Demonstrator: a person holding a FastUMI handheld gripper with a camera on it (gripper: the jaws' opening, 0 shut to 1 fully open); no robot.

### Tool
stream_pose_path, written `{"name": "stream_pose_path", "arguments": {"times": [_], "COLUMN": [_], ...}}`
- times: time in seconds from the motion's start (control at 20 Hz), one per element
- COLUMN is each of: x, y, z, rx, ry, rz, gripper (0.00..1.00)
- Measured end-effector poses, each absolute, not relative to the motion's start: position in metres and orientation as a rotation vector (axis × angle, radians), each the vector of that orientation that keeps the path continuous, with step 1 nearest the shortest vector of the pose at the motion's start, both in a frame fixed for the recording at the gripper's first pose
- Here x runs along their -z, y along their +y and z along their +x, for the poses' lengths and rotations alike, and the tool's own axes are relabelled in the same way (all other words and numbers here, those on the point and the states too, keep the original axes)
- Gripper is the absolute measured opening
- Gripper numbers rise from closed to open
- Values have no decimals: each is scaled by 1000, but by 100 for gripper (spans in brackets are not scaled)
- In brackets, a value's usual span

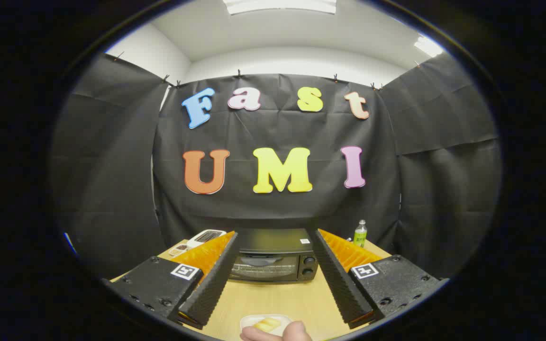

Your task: Open the toaster oven, put the food inside, and close the toaster oven door.

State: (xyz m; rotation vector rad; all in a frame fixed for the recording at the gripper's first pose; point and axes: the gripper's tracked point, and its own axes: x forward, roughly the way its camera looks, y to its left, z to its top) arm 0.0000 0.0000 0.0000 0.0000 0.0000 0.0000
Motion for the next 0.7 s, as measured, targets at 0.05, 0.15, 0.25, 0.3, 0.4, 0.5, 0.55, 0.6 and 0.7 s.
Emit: {"name": "stream_pose_path", "arguments": {"times": [0.05, 0.15, 0.25, 0.3, 0.4, 0.5, 0.55, 0.6, 0.7], "x": [-1, -4, -7, -10, -12, -12, -13, -13, -15], "y": [0, -2, -7, -11, -11, -10, -10, -9, -9], "z": [0, -1, -2, -3, -4, -4, -4, -5, -5], "rx": [-1, 4, 24, 36, 43, 40, 38, 36, 33], "ry": [0, -5, -17, -27, -35, -34, -34, -35, -38], "rz": [2, 1, -1, -4, -1, 3, 1, 0, -1], "gripper": [100, 100, 100, 100, 100, 100, 100, 100, 100]}}
